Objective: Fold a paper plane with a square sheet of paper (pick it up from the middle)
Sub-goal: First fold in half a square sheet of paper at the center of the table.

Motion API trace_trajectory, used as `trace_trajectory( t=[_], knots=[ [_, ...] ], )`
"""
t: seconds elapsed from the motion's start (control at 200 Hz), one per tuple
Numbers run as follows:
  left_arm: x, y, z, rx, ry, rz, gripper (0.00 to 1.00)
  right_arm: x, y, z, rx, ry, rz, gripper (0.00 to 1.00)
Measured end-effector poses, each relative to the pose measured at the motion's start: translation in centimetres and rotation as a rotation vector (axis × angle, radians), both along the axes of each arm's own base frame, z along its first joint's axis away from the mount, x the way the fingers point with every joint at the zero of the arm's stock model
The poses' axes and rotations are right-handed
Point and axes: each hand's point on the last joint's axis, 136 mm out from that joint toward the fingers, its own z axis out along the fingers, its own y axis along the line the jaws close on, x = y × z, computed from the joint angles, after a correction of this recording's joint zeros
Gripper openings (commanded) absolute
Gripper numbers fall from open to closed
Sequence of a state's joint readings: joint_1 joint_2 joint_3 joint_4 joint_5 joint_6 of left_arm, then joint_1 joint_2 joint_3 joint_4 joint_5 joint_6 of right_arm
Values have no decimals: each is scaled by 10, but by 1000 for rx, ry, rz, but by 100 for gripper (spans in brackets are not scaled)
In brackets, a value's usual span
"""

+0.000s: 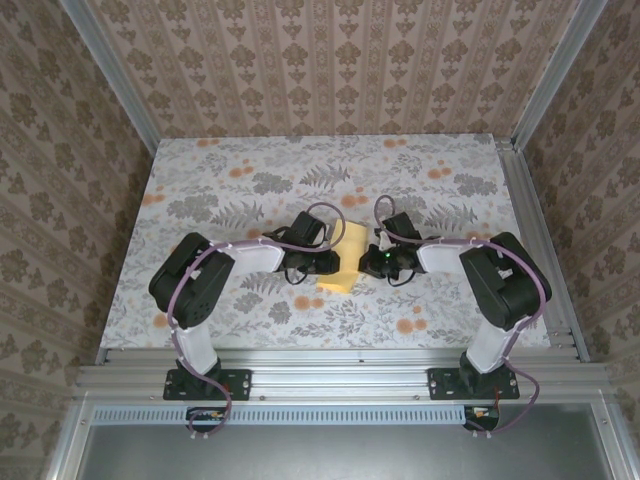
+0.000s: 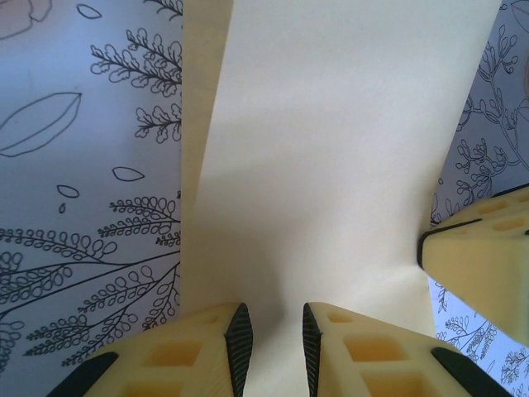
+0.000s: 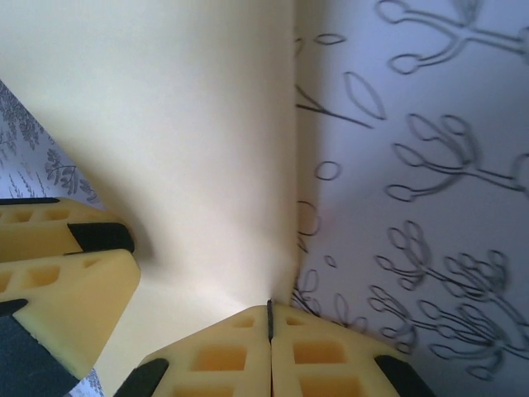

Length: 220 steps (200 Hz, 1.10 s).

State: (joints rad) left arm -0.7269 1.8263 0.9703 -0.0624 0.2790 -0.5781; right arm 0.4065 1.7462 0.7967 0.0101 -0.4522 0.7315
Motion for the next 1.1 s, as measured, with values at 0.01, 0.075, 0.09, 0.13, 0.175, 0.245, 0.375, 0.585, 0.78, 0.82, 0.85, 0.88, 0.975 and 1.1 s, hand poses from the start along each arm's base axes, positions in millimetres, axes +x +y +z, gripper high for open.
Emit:
trace_trajectory(
  t=[0.01,0.075,0.09,0.13,0.175,0.245,0.375,0.585,0.78,0.82,0.85,0.88,0.975,1.1],
  knots=[
    [0,0,0,0,0,0,29,0,-1,0,1,0,-2,9],
    [0,0,0,0,0,0,29,0,-4,1,-1,5,-13,9],
    [0,0,0,1,-1,-2,29,1,-5,1,0,7,-18,10],
    [0,0,0,1,-2,-3,29,1,-6,2,2,11,-27,10],
    [0,0,0,2,-2,-3,29,2,-6,5,7,13,-36,10],
    [0,0,-1,3,-2,-2,29,2,-4,11,19,7,-43,10],
    [0,-1,-1,5,-5,-4,29,-3,11,18,46,3,-21,10],
    [-1,-1,-1,6,-5,-5,29,-14,26,11,59,34,17,10],
    [-1,-1,-1,5,-5,-5,29,-19,25,2,45,62,23,10],
    [-1,-1,-1,6,-5,-4,29,-20,24,1,40,68,25,10],
    [-1,-1,-1,6,-5,-4,29,-21,24,0,39,70,27,10],
    [-1,-1,-1,6,-5,-4,29,-21,24,0,38,70,29,10],
    [0,-1,0,4,-6,-4,29,-22,24,0,33,67,40,10],
    [0,-2,-1,3,-8,-4,29,-25,22,0,23,66,52,10]
  ],
)
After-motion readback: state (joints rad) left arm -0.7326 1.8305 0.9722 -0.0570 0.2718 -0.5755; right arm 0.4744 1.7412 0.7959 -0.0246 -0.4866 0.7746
